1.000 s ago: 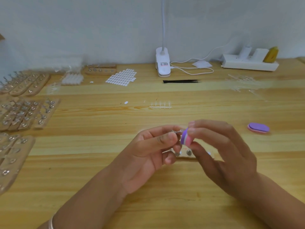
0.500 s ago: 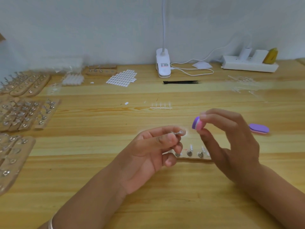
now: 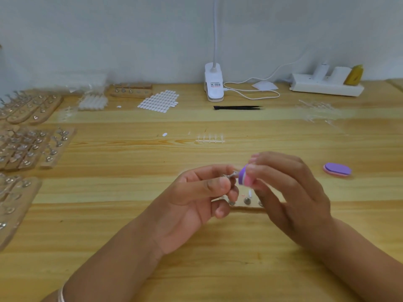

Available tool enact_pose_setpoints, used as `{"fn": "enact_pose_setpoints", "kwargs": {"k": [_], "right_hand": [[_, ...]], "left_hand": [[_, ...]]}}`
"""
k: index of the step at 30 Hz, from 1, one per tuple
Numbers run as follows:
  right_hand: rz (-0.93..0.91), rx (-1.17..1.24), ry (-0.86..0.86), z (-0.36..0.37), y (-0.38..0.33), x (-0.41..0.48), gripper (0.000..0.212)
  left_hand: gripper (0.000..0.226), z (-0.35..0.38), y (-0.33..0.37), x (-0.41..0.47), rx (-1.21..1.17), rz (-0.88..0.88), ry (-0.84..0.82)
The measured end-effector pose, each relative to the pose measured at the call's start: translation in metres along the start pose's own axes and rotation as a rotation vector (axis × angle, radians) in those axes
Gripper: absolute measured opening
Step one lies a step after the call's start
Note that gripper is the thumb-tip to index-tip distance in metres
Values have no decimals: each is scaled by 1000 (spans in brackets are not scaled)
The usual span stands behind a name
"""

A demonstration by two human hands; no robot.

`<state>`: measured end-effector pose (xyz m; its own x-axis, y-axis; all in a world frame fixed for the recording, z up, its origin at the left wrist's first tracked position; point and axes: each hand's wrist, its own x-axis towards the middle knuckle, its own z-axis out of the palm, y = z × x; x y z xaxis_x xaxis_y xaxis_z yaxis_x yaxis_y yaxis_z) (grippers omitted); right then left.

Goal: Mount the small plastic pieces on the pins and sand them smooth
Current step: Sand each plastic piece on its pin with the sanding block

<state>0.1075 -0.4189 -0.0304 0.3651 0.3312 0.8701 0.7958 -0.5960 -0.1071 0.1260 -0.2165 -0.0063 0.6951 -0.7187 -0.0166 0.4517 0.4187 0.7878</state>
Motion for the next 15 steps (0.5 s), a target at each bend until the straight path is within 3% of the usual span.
{"fn": "enact_pose_setpoints", "kwargs": {"k": [3, 7, 11, 15], "right_hand": [[57, -26, 17, -3, 3, 2, 22], [-33, 11, 25, 0, -8, 2, 24], [47, -53, 42, -8, 0, 4, 19], [-27, 6, 48, -5, -11, 3, 22]], "left_hand": [[31, -1, 2, -1, 22, 15, 7], [33, -1, 1, -2, 55, 32, -20], [31, 0, 2, -2, 56, 40, -51], [34, -1, 1, -1, 68, 31, -28]]}}
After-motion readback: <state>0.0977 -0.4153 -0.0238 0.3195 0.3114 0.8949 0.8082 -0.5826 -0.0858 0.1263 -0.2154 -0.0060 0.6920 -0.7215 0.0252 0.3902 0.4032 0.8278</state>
